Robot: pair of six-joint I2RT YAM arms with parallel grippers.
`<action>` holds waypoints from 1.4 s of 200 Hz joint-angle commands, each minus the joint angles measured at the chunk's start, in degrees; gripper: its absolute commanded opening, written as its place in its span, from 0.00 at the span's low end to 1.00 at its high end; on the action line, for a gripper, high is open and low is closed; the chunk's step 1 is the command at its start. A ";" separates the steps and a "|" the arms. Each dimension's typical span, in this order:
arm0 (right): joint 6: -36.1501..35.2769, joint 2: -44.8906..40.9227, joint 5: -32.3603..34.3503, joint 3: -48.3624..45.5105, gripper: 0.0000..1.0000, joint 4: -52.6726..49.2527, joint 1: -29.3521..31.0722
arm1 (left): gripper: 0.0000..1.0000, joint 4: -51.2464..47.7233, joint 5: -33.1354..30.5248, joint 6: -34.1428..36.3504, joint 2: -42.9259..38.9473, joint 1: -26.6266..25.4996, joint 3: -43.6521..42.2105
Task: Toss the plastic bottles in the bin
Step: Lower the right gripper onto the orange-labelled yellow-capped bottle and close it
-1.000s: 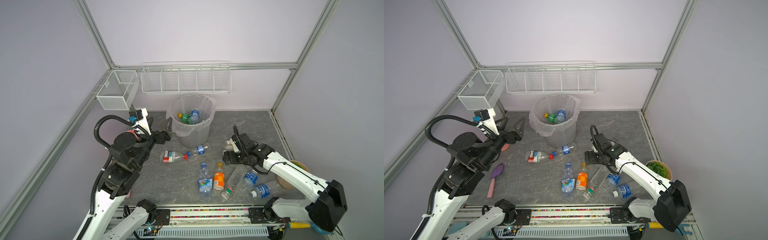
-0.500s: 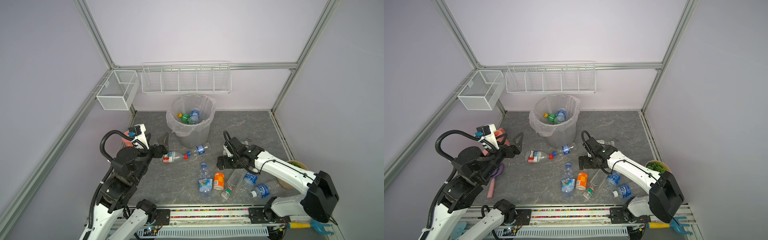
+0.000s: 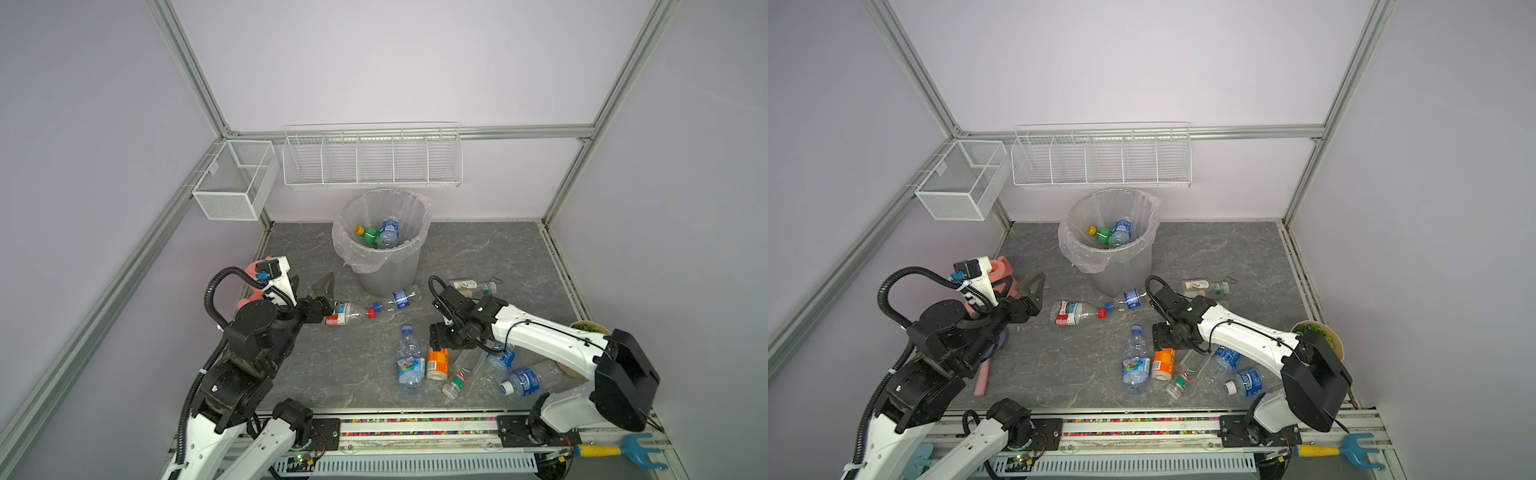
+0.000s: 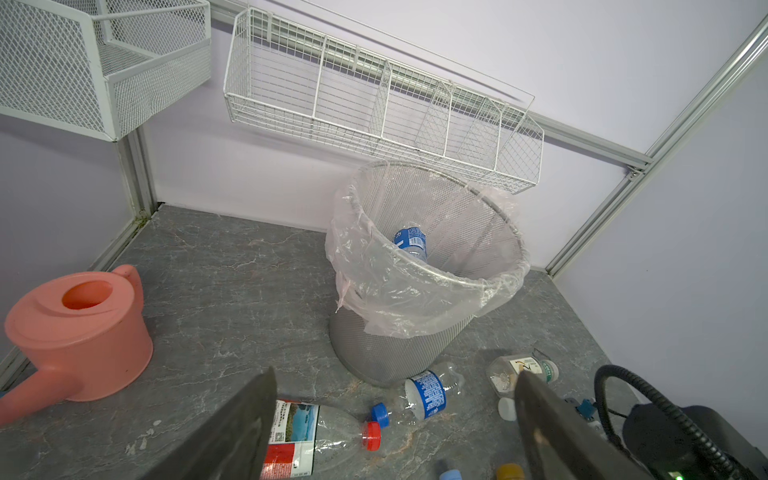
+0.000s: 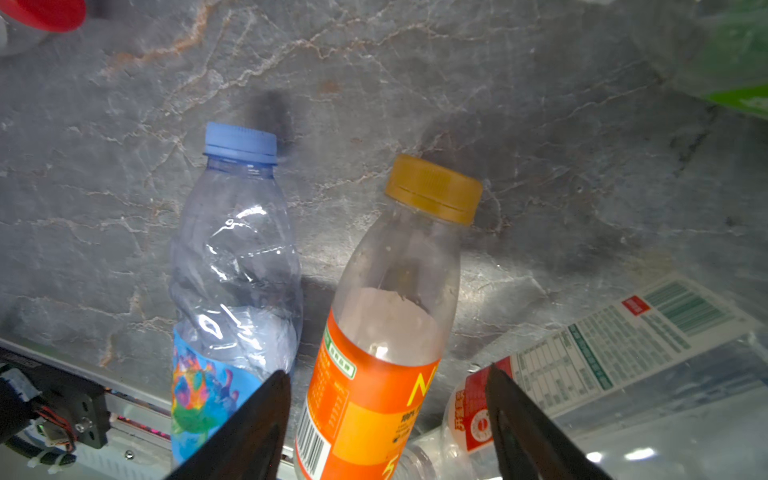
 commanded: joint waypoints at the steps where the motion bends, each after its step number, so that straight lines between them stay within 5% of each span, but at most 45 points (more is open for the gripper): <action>1: 2.96 0.93 1.57 0.31 0.74 -0.64 1.33 | 0.89 -1.77 -1.44 -0.91 -1.12 -0.15 -1.05; 154: 8.73 6.91 4.46 -1.23 0.66 0.15 6.77 | 0.89 -4.07 -3.30 -1.13 -3.24 -0.16 -1.94; 280: 8.56 13.62 4.37 -0.79 0.70 2.30 6.82 | 0.89 -5.34 -3.73 -1.25 -4.11 -0.15 -2.37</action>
